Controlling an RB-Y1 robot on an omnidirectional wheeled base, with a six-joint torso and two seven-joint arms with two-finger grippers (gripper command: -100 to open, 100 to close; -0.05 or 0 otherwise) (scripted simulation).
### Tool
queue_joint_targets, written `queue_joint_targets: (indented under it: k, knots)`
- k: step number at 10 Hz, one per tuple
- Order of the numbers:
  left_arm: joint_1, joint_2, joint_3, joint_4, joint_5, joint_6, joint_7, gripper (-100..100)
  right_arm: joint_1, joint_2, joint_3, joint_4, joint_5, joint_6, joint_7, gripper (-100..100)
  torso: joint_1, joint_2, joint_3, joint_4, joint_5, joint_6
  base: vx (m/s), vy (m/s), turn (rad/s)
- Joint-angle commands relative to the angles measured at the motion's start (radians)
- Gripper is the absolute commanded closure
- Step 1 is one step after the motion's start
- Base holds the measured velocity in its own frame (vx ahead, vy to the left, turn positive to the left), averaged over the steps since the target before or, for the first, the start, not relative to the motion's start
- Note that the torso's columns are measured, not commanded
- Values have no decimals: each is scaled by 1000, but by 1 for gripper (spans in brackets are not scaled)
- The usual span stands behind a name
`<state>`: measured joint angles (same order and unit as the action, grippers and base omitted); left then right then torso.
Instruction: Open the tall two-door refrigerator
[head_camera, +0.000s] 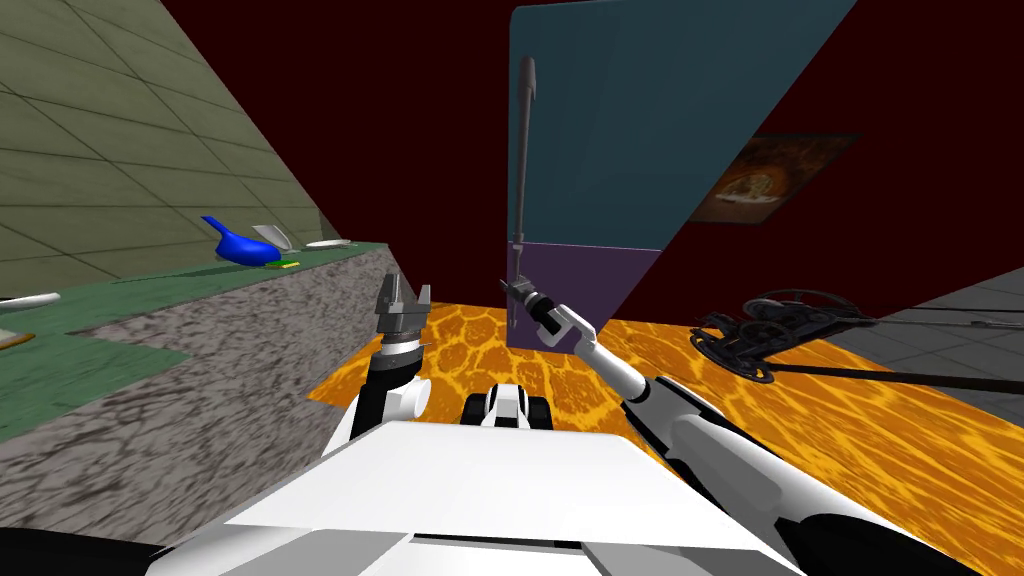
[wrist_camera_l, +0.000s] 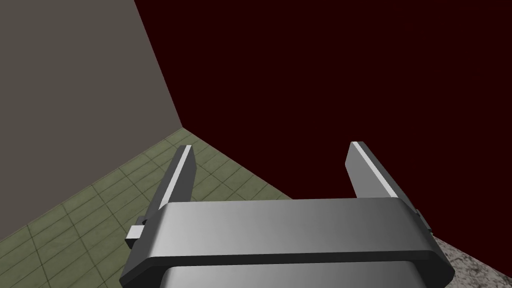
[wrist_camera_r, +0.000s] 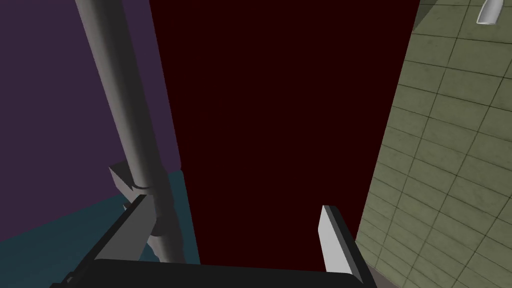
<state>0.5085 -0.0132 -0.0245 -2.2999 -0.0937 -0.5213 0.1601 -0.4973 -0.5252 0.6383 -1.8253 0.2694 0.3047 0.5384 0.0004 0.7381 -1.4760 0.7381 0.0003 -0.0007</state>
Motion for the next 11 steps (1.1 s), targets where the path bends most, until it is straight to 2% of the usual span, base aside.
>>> queue_joint_targets:
  k: [1, 3, 4, 6, 7, 8, 9, 11]
  knots:
    - [0, 0, 0, 0, 0, 0, 0, 0, -64, -23, 33, 42, 16, 33, 23, -100, 0, -1, 0, 0, 0, 1, 17, 99, -65]
    - [0, 0, 0, 0, 0, 0, 0, 0, -133, -63, 87, 102, 43, 93, 60, -100, -2, 0, 0, 0, -1, 1, 12, 118, -126]
    - [0, 0, 0, 0, 0, 0, 0, 0, -152, -63, 87, 102, 43, 95, 60, -100, 1, 0, 0, 0, 0, 1, 15, 121, -68]
    - [0, 0, 0, 0, 0, 0, 0, 0, -222, -101, 137, 158, 67, 152, 94, -100, 0, 0, 0, 0, 0, 1, 3, 131, -109]
    - [0, 0, 0, 0, 0, 0, 0, 0, -234, -101, 137, 158, 67, 152, 94, -100, 1, 0, 0, 0, 0, 1, 9, 118, -59]
    - [0, 0, 0, 0, 0, 0, 0, 0, -272, -119, 160, 183, 78, 178, 109, -100, -1, 0, 0, 0, 0, 0, 12, 109, -78]
    - [0, 0, 0, 0, 0, 0, 0, 0, -272, -119, 160, 183, 78, 178, 109, -100, -1, 0, 0, 0, -1, 1, 5, 80, -46]
    - [0, 0, 0, 0, 0, 0, 0, 0, -339, -154, 202, 229, 99, 225, 138, -100, -2, 0, 0, 0, -1, 1, 6, 93, -106]
